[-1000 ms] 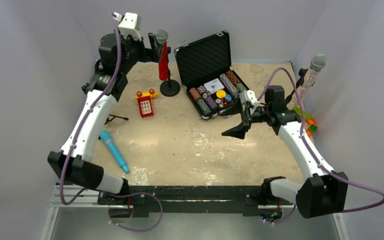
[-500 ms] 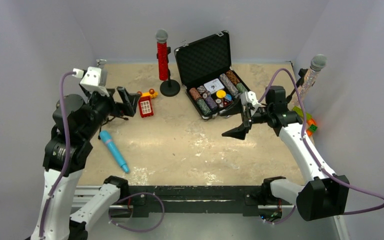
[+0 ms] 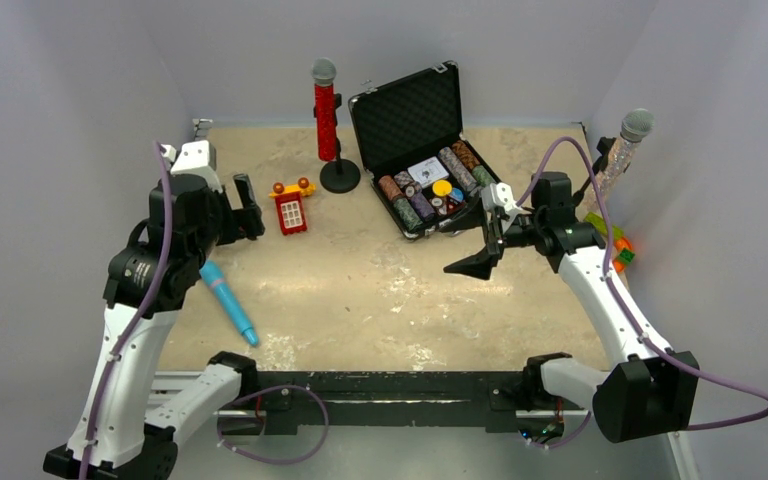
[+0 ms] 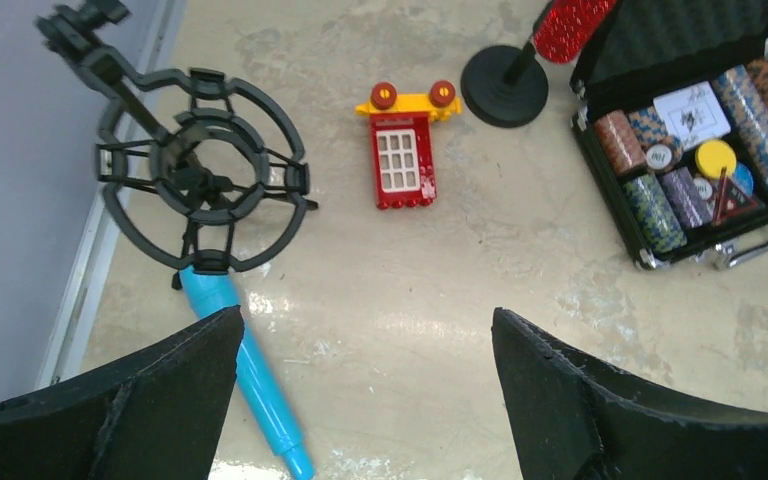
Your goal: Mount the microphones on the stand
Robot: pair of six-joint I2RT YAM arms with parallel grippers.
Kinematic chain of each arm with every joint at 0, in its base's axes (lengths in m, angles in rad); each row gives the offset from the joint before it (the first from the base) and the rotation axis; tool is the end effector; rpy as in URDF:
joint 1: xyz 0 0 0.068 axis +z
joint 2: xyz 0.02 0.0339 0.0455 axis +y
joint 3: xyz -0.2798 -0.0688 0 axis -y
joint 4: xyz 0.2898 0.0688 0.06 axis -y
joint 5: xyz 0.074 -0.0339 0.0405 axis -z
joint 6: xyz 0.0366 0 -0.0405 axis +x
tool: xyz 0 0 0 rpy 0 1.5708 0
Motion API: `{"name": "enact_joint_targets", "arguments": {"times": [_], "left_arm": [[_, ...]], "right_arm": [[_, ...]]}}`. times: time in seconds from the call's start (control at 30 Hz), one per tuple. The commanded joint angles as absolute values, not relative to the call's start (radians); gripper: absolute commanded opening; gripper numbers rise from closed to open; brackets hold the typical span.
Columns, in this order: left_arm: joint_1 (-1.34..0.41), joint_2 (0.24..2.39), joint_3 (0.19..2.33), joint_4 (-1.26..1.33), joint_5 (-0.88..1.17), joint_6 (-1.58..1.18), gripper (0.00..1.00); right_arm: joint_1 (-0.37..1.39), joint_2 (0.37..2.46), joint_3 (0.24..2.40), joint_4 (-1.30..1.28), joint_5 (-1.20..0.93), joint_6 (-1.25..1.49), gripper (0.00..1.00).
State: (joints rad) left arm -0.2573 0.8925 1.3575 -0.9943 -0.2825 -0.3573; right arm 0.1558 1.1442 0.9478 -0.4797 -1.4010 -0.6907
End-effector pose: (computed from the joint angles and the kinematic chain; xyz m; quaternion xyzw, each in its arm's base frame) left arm 0.1677 -0.0336 0.4598 -0.1129 0.8542 -0.0326 0.5064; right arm 0.2539 0.0764 0.3203 -0.5373 0.5139 0.4731 0.4725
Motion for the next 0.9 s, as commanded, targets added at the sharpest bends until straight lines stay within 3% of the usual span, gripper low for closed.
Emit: {"name": "enact_joint_targets", "arguments": {"times": [0.0, 0.2, 0.43, 0.87], "left_arm": [[-0.218, 0.883, 1.489, -0.969, -0.378, -0.409, 0.97], [-0.009, 0.96, 1.54, -0.96, -0.175, -0.434, 0.99], [0.166, 1.059, 1.551, -0.889, -0.176, -0.432, 0.99], [0.229, 1.228, 1.502, -0.786, -0.199, -0.455, 0.93]], "right_arm": [[0.15, 1.126, 0.972, -0.486, -1.403, -0.709, 0.85], [0.15, 1.121, 0.97, -0.485, -1.41, -0.71, 0.85], [0.15, 1.125, 0.969, -0.486, -1.426, -0.711, 0.85], [0.15, 1.143, 0.998, -0.574, -1.432, -0.782, 0.85]]}}
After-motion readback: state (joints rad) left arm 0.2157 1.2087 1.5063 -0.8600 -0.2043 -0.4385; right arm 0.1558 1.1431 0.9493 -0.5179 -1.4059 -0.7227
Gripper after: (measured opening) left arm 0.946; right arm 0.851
